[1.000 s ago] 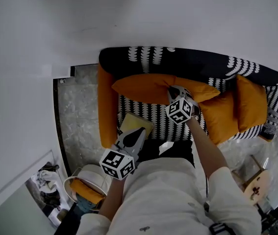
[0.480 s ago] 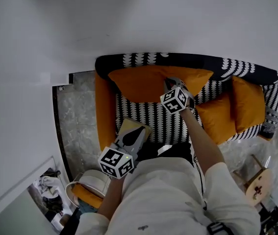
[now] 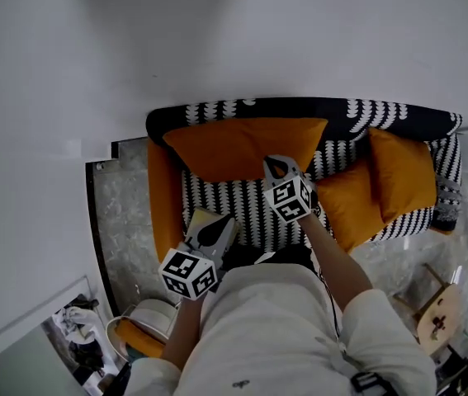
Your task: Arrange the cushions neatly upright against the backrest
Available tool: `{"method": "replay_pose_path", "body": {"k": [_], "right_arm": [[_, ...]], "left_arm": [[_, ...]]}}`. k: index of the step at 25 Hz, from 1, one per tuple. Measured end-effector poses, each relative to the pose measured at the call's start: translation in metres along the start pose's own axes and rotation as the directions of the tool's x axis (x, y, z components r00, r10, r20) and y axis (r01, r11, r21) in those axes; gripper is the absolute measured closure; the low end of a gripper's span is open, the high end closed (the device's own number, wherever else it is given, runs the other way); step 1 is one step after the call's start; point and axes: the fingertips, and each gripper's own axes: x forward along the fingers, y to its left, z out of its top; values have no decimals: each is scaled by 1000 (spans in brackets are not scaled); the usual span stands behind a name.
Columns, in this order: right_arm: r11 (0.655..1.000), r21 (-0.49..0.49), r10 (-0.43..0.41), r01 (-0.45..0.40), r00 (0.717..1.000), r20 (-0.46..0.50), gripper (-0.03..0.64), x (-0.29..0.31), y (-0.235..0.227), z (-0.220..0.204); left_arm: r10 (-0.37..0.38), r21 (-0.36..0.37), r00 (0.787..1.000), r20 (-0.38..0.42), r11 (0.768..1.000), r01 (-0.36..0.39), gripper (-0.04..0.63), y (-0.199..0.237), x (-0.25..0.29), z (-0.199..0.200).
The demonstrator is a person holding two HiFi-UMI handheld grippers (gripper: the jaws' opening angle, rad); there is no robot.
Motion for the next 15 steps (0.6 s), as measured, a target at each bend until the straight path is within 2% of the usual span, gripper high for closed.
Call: {"method": "replay_pose_path", "body": {"k": [8, 15], "right_arm": [[991, 111, 66, -75, 994, 85, 609, -106, -3, -45], [985, 170, 21, -41, 993, 118, 609, -204, -40, -108]], "left_arm": [[31, 18, 999, 18, 999, -31, 583, -73, 24, -12], [-1, 26, 1000, -2, 1000, 1, 583, -151, 64, -41]]}}
